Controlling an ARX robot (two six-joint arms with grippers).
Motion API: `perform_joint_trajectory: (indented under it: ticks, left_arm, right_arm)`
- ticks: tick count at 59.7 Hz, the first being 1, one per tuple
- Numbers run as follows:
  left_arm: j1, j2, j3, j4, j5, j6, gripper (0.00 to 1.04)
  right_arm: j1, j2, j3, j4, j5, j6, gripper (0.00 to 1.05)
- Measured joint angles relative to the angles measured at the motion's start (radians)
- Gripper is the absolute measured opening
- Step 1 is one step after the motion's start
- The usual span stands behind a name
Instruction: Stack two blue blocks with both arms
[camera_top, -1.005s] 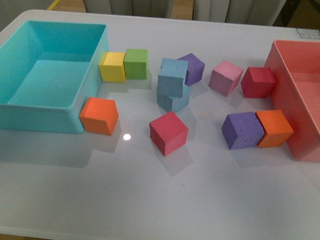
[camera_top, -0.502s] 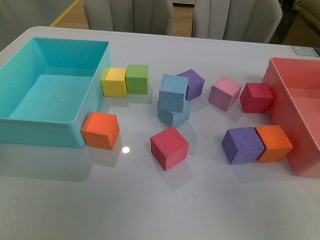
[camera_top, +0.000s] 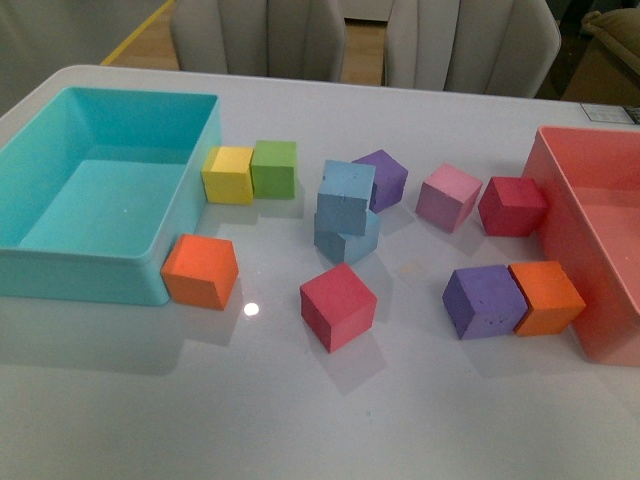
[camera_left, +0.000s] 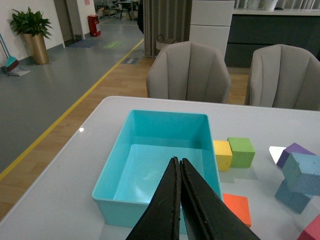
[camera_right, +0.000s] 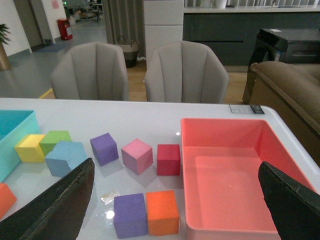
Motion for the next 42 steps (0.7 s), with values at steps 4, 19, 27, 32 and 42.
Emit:
perform_joint_trajectory:
  ticks: [4,19,27,32,42]
  left_arm:
    - [0.000,-0.041,0.000,-0.039,0.000,0.000,0.02]
    - [0.000,-0.173,0.000,-0.165,0.000,0.000,0.02]
    - [0.000,-0.225,0.000,-0.216,0.000,0.000,0.02]
    - [0.000,-0.255,0.000,-0.246,0.000,0.000,0.02]
    - [0.000,-0.307,0.000,-0.298,0.000,0.000,0.02]
  right_arm:
    - [0.000,0.000,0.000,0.000,0.000,0.000,0.96]
    - [0.000,0.000,0.000,0.000,0.000,0.000,0.96]
    - [0.000,0.000,0.000,0.000,0.000,0.000,0.96]
    - [0.000,0.000,0.000,0.000,0.000,0.000,0.96]
    - [0.000,0.000,0.000,0.000,0.000,0.000,0.96]
